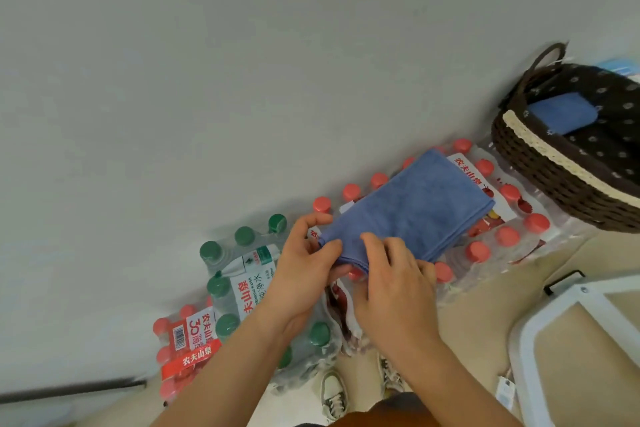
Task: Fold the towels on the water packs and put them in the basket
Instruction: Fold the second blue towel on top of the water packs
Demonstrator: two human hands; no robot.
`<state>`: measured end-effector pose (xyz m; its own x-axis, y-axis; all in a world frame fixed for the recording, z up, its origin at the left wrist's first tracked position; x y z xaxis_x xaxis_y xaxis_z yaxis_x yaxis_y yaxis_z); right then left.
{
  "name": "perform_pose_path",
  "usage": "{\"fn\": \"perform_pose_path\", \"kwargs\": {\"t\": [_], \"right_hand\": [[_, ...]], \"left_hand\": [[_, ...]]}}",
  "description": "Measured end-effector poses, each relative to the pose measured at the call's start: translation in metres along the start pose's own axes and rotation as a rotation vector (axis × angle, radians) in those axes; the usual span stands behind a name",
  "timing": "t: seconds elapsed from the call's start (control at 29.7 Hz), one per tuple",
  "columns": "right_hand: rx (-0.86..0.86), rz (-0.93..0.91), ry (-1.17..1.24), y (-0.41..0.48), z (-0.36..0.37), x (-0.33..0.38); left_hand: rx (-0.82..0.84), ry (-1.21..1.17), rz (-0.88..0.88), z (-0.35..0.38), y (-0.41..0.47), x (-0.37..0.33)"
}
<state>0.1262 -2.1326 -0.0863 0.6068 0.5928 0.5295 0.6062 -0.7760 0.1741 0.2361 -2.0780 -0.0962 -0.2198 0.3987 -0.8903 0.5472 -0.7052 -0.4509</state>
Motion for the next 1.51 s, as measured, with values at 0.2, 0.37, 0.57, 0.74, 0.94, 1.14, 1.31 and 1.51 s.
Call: {"fn": "perform_pose_path", "kwargs": {"t": [0.2, 0.37, 0.57, 0.74, 0.94, 1.14, 1.31, 1.51], "right_hand": [[-0.132, -0.042, 0.069, -0.012, -0.024, -0.003], [-0.052, -0.033, 0.119, -0.020, -0.028, -0.015], [0.152, -0.106, 0.036, -0.038, -0.025, -0.021], [0.449, -0.026, 0.189, -0.062, -0.015, -0.034], [0.470, 0.204, 0.623, -0.047, -0.028, -0.062], [0.251, 0.284, 0.692, 0.001, -0.046, -0.095], [0.165, 0.341, 0.538, 0.040, -0.046, -0.116], [0.195, 0.305, 0.334, 0.069, -0.039, -0.124]], "left_hand": [[0.260, 0.346, 0.154, 0.004, -0.020, -0.006], [-0.172, 1.644, 0.860, 0.025, -0.034, -0.020], [0.297, 1.766, 0.996, 0.044, -0.032, 0.014], [0.556, 1.761, 0.779, 0.040, -0.051, 0.020], [0.623, 1.190, 0.550, 0.035, -0.019, 0.011], [0.242, 0.747, 0.373, 0.031, 0.035, -0.017], [0.104, 0.809, 0.379, 0.047, 0.070, -0.027], [0.004, 1.036, 0.392, 0.058, 0.092, -0.029]]}}
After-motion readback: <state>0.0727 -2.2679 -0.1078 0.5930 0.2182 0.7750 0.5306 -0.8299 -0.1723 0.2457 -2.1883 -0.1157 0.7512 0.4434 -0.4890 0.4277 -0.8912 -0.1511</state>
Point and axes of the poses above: each hand's wrist, its own y-axis towards the middle knuckle, its own z-axis out of the palm, x = y × z, the point moved 8 cm from there along y, towards the middle knuckle, and after that the axes turned 14 degrees about y, right-handed, at the moved point
